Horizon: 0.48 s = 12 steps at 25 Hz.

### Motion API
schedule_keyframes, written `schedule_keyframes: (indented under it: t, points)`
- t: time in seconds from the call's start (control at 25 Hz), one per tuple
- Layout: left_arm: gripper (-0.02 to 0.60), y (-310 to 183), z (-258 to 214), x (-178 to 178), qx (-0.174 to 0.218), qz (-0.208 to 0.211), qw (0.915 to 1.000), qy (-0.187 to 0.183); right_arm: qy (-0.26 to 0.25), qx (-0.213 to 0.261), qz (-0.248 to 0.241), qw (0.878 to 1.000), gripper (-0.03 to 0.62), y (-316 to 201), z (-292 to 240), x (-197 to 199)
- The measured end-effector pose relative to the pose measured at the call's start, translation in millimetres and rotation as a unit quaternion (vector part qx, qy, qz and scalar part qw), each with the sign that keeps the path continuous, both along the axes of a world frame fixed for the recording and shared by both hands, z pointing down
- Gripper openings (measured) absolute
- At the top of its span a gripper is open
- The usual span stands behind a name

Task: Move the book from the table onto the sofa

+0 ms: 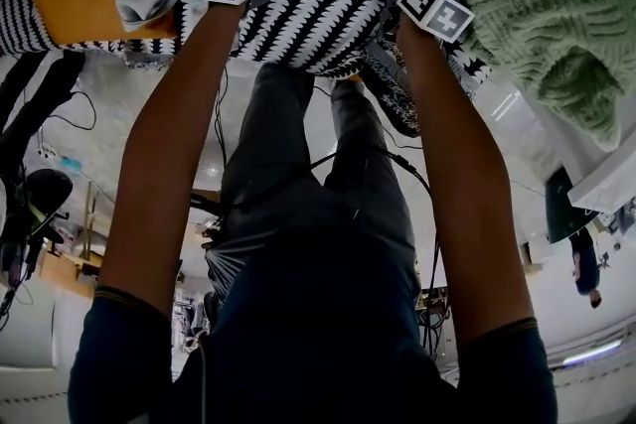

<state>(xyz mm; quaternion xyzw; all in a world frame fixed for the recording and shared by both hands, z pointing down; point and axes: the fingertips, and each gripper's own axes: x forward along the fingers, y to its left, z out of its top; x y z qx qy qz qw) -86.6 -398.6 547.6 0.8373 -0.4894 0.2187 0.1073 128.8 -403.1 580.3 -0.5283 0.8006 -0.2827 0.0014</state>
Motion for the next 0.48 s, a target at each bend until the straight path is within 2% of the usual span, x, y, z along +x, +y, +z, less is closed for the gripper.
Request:
schedule_keyframes:
  t: [0.16,0.48]
  points:
    - [0.198,16,2,-4,-0.016,0.008,0.9996,-0.021,-0.018,-0.012,-0.002,1.000,0.081,7,0,-4]
    - [0.202,58,-6,-12,-0.031,0.013,0.9982,-0.049,-0.018,-0.009,-0.011,1.000,0.083,33,-20,0]
